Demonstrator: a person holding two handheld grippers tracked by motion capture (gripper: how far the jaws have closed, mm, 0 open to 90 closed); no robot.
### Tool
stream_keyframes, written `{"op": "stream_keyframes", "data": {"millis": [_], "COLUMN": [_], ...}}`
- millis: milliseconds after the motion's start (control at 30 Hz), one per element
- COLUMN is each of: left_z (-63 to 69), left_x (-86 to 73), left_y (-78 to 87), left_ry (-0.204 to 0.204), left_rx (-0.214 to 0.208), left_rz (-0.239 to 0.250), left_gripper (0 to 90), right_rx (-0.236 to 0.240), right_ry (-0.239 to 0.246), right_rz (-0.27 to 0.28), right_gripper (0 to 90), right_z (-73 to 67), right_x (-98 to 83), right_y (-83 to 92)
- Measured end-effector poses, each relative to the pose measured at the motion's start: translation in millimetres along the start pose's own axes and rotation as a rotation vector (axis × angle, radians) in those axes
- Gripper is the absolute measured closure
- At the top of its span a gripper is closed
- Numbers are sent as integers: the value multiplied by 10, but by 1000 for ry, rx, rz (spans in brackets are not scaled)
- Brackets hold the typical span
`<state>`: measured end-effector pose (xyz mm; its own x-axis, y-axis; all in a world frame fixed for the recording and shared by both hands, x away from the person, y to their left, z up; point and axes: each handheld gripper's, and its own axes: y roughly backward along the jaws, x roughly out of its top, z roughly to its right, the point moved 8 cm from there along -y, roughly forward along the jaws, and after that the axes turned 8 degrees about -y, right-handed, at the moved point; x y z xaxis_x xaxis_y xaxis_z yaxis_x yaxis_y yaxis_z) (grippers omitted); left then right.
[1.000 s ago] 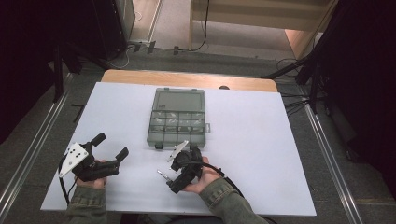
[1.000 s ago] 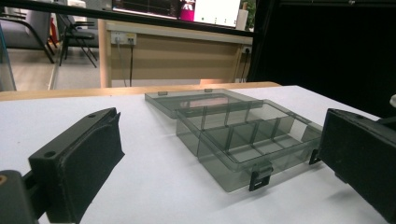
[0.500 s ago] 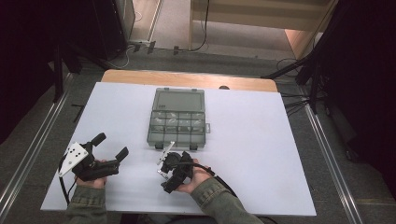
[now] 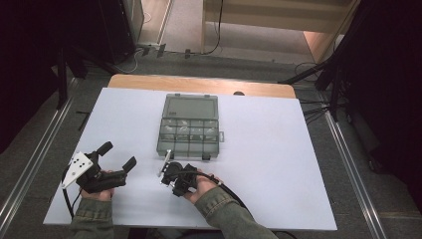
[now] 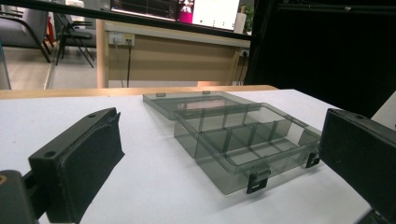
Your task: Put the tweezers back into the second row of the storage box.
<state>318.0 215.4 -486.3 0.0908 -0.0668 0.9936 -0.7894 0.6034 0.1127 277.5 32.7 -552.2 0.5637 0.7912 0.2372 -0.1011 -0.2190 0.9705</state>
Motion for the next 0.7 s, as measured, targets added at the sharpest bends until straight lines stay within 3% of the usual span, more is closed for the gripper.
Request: {"op": "stream_keyframes", "data": {"millis": [133, 267, 433, 633, 700], "left_z": [-3, -6, -7, -7, -6], "left_x": [0, 1, -1, 0, 0], "left_y": [3, 3, -1, -4, -6], "left_ry": [1, 3, 6, 6, 7], "left_rx": [-2, -1, -1, -1, -1], "left_rz": [0, 2, 2, 3, 3], "left_gripper": [0, 0, 0, 0, 0], "right_rx": [-14, 9, 26, 12, 14], "right_ry": [54, 53, 56, 55, 50], "right_rz": [-25, -22, 42, 139, 149], "right_gripper": [859, 862, 864, 864, 864], "right_z": [-21, -11, 9, 37, 45], "right_x": [6, -7, 9, 46, 51], "right_y": [4, 16, 88, 248, 267]}}
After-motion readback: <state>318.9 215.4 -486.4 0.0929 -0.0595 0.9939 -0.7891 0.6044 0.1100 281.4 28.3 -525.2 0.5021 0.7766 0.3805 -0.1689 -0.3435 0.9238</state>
